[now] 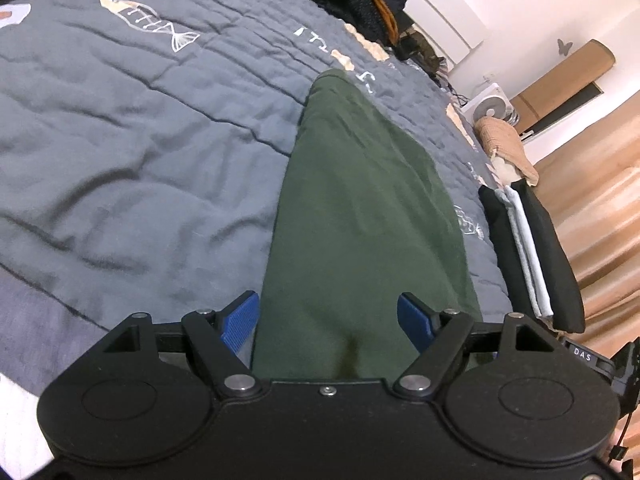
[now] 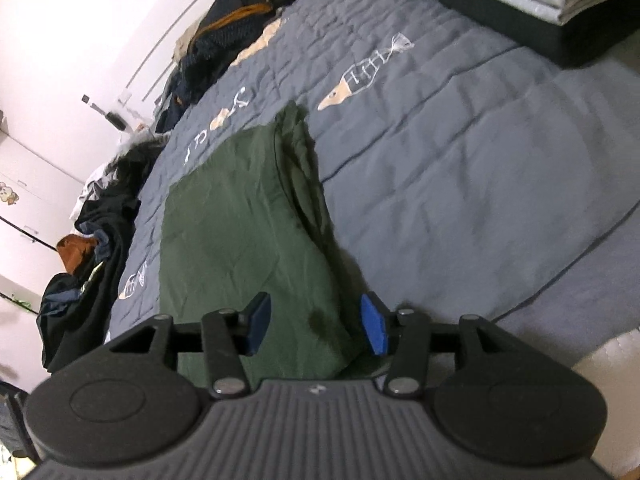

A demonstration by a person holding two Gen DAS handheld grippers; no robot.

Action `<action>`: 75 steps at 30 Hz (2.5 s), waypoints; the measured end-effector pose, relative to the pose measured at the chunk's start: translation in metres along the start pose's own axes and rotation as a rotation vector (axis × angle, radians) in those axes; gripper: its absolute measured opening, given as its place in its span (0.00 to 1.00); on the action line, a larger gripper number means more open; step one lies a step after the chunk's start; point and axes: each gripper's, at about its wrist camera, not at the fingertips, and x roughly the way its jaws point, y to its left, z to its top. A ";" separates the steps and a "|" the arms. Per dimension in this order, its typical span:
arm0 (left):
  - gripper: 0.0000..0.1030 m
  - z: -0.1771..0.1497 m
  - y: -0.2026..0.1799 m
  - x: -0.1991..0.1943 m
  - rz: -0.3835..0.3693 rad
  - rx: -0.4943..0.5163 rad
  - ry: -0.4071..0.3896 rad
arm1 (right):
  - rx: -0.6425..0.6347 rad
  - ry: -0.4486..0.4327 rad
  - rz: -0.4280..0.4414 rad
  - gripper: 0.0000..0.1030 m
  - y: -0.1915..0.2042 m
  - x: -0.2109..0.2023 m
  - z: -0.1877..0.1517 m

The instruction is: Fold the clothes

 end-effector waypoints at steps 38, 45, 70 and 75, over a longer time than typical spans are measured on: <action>0.93 -0.049 -0.056 -0.046 0.123 0.297 -0.083 | -0.311 -0.134 -0.177 0.56 0.063 -0.036 -0.072; 0.93 -0.054 -0.060 -0.048 0.133 0.313 -0.087 | -0.266 -0.146 -0.166 0.56 0.065 -0.046 -0.077; 0.95 -0.050 -0.103 -0.121 0.112 0.418 -0.145 | -0.273 -0.216 -0.233 0.59 0.119 -0.129 -0.072; 0.96 -0.051 -0.108 -0.131 0.124 0.428 -0.137 | -0.295 -0.196 -0.242 0.60 0.121 -0.124 -0.070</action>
